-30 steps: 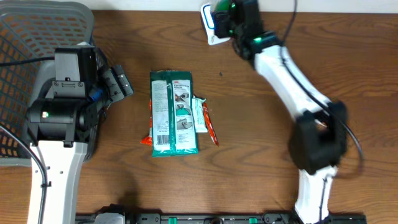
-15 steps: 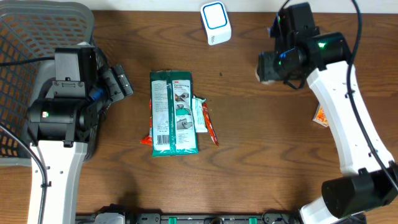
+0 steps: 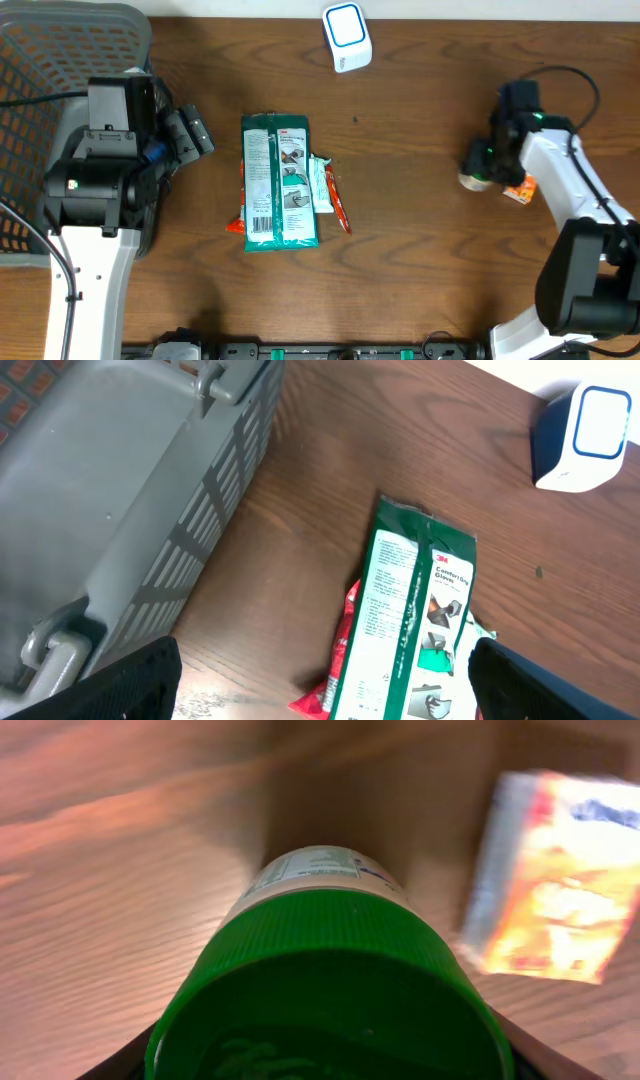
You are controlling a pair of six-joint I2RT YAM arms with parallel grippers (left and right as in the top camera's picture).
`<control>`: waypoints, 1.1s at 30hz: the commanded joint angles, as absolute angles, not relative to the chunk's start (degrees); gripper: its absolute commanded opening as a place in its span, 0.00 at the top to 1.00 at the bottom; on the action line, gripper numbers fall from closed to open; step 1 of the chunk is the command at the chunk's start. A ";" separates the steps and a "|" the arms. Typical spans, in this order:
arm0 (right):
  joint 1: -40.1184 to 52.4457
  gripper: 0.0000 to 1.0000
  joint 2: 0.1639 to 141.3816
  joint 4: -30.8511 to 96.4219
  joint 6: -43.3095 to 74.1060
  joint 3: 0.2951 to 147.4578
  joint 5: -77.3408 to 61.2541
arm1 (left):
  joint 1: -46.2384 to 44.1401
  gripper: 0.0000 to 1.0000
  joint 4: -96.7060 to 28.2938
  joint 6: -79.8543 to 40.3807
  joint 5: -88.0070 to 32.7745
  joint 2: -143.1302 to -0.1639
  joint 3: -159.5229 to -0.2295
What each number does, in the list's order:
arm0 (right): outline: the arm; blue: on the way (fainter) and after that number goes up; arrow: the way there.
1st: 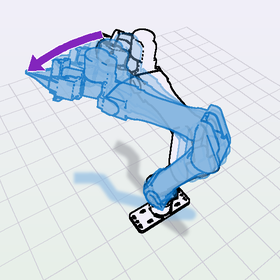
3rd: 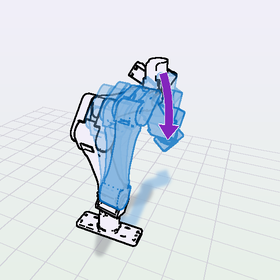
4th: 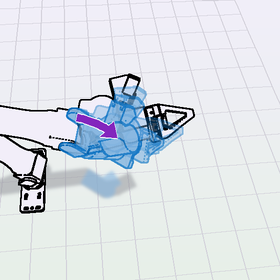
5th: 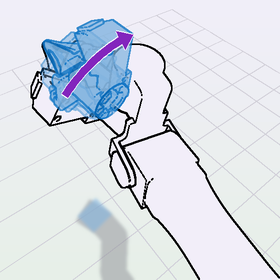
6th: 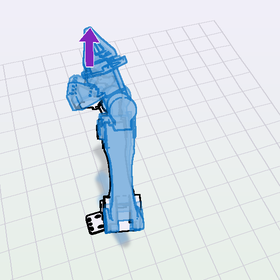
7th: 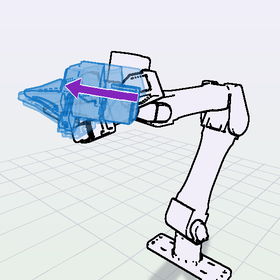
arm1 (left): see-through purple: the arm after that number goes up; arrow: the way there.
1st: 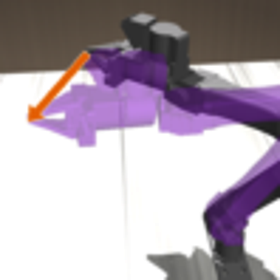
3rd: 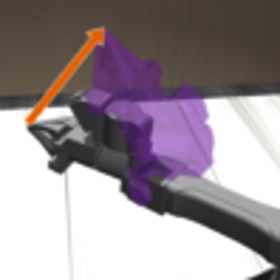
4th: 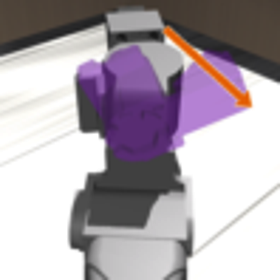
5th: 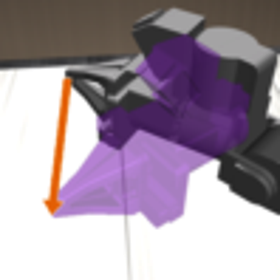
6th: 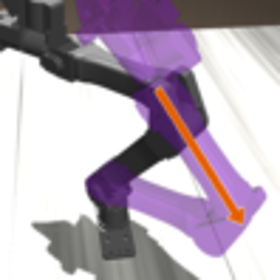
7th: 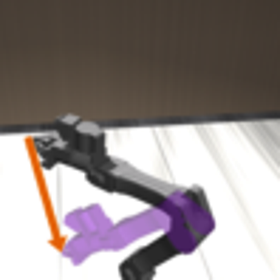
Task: Scan the item barcode
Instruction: 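Carry the Knorr jar right and set it on the table, then move the right gripper left over the red Nescafe sachets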
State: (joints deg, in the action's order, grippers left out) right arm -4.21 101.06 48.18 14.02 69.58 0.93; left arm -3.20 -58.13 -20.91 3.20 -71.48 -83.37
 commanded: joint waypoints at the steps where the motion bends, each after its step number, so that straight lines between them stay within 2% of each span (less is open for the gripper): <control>1: -8.12 0.92 100.29 47.07 14.74 67.94 2.07 | -3.01 0.09 -58.26 -20.16 3.70 -71.48 -83.81; 5: -11.97 0.86 100.29 46.65 14.63 67.75 2.11 | -3.01 0.09 -58.26 -20.16 3.70 -71.48 -83.81; 8: -13.28 0.84 100.29 45.71 14.06 67.75 3.33 | -3.01 0.09 -58.26 -20.16 3.70 -71.48 -83.81; 12: -13.82 0.76 100.29 45.21 14.06 67.75 4.62 | -3.01 0.09 -58.26 -20.16 3.70 -71.48 -83.81; 13: -13.82 0.68 100.29 45.21 14.06 67.75 4.56 | -3.01 0.09 -58.26 -20.16 3.70 -71.48 -83.81; 14: -13.80 0.53 100.29 45.28 14.04 67.75 4.43 | -3.01 0.09 -58.26 -20.16 3.70 -71.48 -83.81; 17: -13.78 0.32 100.29 45.87 14.04 67.77 4.43 | -3.01 0.09 -58.26 -20.16 3.70 -71.48 -83.81; 20: -13.78 0.03 100.27 46.63 12.19 67.94 4.16 | -3.01 0.09 -58.26 -20.16 3.70 -71.48 -83.81; 24: -13.82 0.01 99.81 50.19 11.05 70.43 4.23 | -3.01 0.09 -58.26 -20.16 3.70 -71.48 -83.81; 33: -12.32 0.01 99.72 67.11 11.05 89.38 0.47 | -3.01 0.09 -58.26 -20.16 3.70 -71.48 -83.81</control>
